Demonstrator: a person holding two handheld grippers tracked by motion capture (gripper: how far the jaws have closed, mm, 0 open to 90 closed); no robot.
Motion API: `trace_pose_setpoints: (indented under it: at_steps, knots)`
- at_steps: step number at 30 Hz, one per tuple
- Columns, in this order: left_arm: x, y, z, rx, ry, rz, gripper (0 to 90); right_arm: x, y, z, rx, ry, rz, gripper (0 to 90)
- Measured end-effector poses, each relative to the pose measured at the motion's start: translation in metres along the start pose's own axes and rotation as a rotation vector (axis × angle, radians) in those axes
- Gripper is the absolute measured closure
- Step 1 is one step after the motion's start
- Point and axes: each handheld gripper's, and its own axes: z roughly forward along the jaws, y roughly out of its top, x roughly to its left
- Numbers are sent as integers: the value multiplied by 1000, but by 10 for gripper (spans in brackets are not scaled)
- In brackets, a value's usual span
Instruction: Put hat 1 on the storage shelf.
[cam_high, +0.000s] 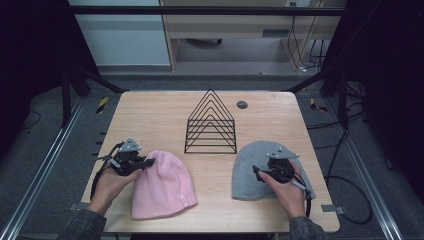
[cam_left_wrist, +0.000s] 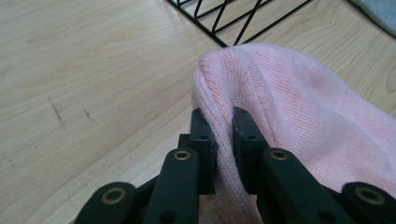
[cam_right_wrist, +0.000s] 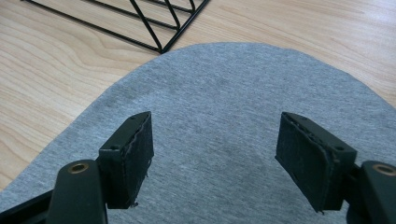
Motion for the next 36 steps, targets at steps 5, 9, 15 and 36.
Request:
trace_pose_setpoints:
  at_steps: [5, 9, 15, 36]
  knots:
    - [-10, 6, -8, -28, 6, 44, 809, 1, 2, -1, -12, 1, -1, 278]
    - [-14, 11, -16, -45, 9, 63, 809, 1, 2, -3, -20, 4, -3, 292]
    - [-21, 22, -29, -85, 19, 88, 809, 0, 1, -4, -21, -3, -3, 293]
    - [-49, 58, -49, -135, 13, 205, 809, 4, 6, -10, -40, -20, -52, 334]
